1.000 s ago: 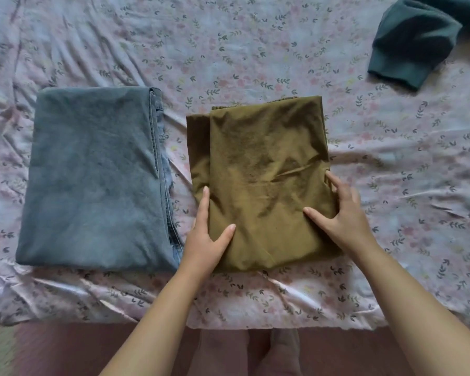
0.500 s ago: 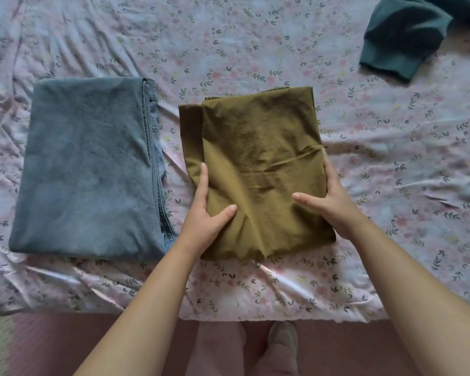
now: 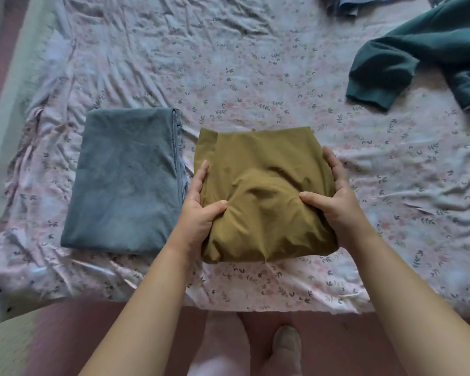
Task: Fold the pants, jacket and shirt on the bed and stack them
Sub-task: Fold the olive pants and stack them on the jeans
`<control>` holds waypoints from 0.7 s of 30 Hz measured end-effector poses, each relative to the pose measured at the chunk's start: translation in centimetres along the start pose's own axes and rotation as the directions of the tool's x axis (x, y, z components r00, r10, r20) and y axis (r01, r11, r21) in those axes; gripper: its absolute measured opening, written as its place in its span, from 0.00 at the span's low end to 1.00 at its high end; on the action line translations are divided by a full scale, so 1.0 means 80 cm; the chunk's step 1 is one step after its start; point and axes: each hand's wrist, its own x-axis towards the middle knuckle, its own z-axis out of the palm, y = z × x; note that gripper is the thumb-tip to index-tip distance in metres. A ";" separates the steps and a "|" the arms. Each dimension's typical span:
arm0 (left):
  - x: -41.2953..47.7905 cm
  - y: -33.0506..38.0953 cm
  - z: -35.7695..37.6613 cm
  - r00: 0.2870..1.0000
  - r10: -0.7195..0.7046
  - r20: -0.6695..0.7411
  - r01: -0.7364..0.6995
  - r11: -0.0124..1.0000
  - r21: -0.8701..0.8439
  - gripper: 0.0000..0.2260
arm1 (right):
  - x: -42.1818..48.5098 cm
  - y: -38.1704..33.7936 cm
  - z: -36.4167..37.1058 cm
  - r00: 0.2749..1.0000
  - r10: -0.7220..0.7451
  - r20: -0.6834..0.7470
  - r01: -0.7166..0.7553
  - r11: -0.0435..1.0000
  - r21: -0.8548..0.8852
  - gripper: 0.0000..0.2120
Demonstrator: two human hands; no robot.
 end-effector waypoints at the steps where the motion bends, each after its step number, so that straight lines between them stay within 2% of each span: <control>1: -0.011 0.011 -0.002 1.000 -0.008 0.002 0.008 1.000 -0.006 0.32 | -0.012 -0.011 0.005 1.000 0.001 -0.004 -0.001 1.000 0.004 0.38; 9: -0.045 0.093 -0.074 0.994 -0.112 -0.018 0.111 0.993 -0.046 0.28 | -0.054 -0.088 0.091 0.998 0.043 -0.035 -0.045 0.998 -0.045 0.35; 14: 0.000 0.176 -0.152 0.999 -0.019 0.027 0.019 1.000 -0.007 0.25 | -0.024 -0.153 0.176 0.997 -0.065 -0.037 0.062 0.995 -0.076 0.35; 17: 0.025 0.216 -0.195 0.996 0.071 0.058 -0.069 0.997 -0.039 0.24 | -0.008 -0.179 0.222 0.987 -0.154 -0.047 0.154 0.988 -0.010 0.35; 21: 0.045 0.194 -0.255 0.990 0.103 0.097 -0.104 0.995 0.006 0.26 | 0.010 -0.136 0.270 0.978 -0.181 -0.109 0.189 0.980 0.068 0.35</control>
